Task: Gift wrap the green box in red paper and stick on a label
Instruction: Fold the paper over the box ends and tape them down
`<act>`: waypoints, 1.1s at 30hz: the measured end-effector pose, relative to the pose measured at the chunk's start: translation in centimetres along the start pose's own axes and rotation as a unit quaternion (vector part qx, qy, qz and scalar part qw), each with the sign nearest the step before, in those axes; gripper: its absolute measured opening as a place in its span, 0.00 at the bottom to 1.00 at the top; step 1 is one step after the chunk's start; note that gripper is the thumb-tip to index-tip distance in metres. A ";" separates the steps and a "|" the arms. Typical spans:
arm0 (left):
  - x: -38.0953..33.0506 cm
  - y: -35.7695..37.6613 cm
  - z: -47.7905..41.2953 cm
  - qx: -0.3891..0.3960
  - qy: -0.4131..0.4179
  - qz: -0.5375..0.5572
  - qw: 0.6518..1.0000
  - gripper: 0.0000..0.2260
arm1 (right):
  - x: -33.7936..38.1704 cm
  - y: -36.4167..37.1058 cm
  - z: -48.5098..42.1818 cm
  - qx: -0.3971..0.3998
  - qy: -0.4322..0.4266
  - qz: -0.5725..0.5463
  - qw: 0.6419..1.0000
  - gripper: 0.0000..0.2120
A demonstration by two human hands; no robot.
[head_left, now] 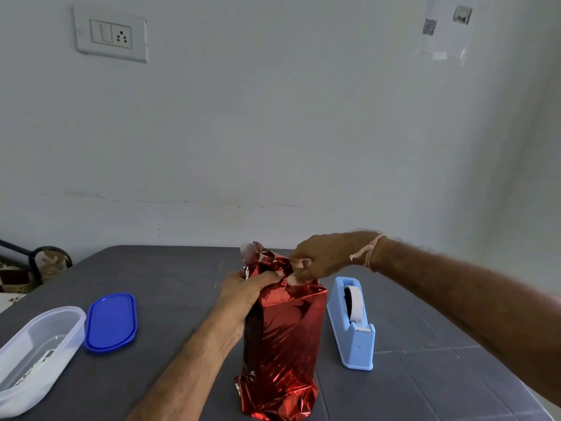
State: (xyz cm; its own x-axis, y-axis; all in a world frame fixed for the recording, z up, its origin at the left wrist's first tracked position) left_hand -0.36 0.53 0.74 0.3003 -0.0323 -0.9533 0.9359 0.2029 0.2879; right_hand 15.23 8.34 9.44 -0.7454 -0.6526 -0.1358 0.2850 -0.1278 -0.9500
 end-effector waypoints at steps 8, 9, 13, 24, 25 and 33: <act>0.2 -0.1 -0.3 0.003 0.004 -0.008 1.000 0.07 | -0.2 -0.5 -0.6 -0.015 0.036 0.057 0.998 0.21; 0.2 -0.1 -0.3 0.004 0.005 -0.008 1.000 0.07 | -0.1 -0.5 -0.5 -0.026 0.043 0.064 0.997 0.23; 0.3 -0.2 -0.4 -0.003 0.014 -0.027 1.000 0.09 | -1.1 0.2 0.4 -0.034 0.099 0.027 0.994 0.37; 0.1 0.1 0.0 -0.027 0.012 -0.036 0.999 0.11 | -3.2 5.6 3.2 -0.013 0.072 -0.466 0.882 0.19; 0.1 0.2 0.1 -0.029 0.013 -0.033 0.999 0.10 | -3.4 5.4 3.4 -0.013 0.064 -0.478 0.876 0.18; 0.0 0.3 0.8 -0.034 0.027 -0.024 0.999 0.06 | -0.2 5.6 2.9 -0.060 0.132 -0.463 0.874 0.24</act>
State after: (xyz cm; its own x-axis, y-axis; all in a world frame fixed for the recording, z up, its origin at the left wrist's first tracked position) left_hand 0.11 -0.21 0.89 0.2438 0.0096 -0.9698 0.9337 0.2681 0.2374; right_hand 18.67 5.60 4.94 -0.7405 -0.1131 0.6624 -0.5685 -0.4201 -0.7073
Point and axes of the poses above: each hand's wrist, its own z-axis away from the middle knuckle, its own y-axis out of the palm, x = y × z, the point moved 1 cm from there along -z, towards the middle knuckle, and after that the axes turned 5 degrees about z, right-handed, at the moved point
